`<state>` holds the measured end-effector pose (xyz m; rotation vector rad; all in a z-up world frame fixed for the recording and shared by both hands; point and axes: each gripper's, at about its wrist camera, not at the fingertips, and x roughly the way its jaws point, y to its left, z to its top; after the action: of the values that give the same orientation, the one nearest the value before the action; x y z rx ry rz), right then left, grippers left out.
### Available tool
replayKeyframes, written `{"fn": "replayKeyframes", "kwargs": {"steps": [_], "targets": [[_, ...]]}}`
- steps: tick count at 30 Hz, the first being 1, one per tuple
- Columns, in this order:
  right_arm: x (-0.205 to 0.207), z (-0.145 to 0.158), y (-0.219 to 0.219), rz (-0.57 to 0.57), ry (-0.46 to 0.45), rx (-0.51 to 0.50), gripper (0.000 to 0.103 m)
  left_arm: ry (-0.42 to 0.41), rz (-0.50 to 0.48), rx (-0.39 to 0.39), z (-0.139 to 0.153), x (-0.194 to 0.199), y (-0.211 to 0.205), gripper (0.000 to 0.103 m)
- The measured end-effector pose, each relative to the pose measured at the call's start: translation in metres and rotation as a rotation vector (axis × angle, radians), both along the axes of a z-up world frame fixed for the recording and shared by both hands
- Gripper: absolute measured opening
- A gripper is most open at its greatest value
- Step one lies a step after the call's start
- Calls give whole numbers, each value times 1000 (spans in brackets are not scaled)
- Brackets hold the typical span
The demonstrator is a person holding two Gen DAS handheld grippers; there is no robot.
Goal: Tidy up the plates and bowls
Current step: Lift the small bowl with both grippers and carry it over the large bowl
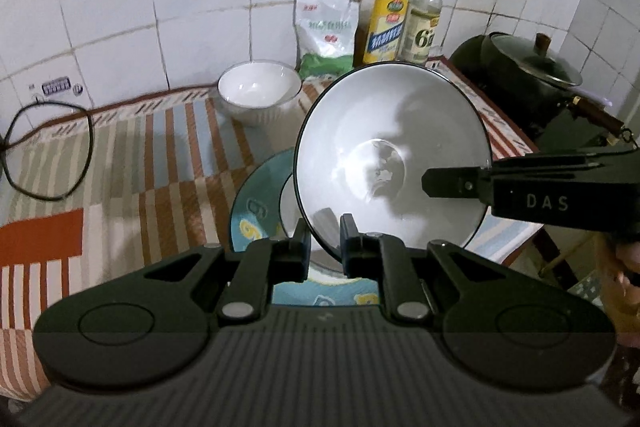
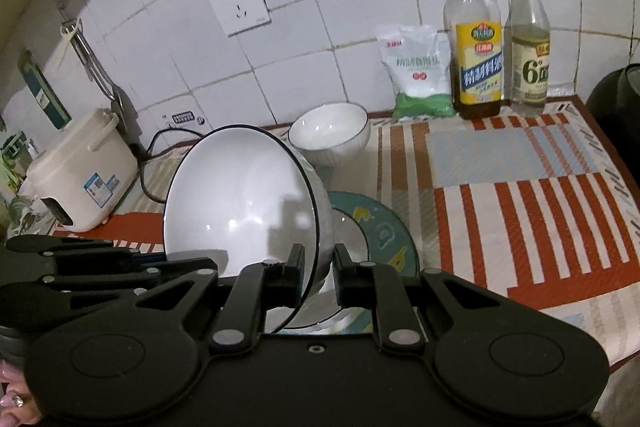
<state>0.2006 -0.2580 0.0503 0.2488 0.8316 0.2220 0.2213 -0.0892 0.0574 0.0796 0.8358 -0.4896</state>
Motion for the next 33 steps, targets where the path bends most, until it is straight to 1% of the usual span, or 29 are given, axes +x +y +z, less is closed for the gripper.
{"fn": "replayKeyframes", "kwargs": {"steps": [4,8,13,19,21,28,32,33], "targets": [[8,-10,2,6,31,-15,19,38,0,-6,-12,9,2,13],[15,-19,2,10,60,-24,19,59,0,0,-22,16,0,13],[17,-26,8,21,69,-68,19,80,-3,0,-30,20,1,13],[18,-27,14,28,51,-125,19,82,-2,0,-33,23,-1,13],[19,-28,15,29,48,-143,23,89,-2,-9,-33,25,-1,14],[15,-32,24,65,6,-229,27,33,-24,14,-35,17,-3,16],[17,-32,22,69,-5,-220,31,28,-13,8,-36,18,-3,18],[17,-32,22,66,-10,-218,33,27,-8,2,-36,19,-3,19]]}}
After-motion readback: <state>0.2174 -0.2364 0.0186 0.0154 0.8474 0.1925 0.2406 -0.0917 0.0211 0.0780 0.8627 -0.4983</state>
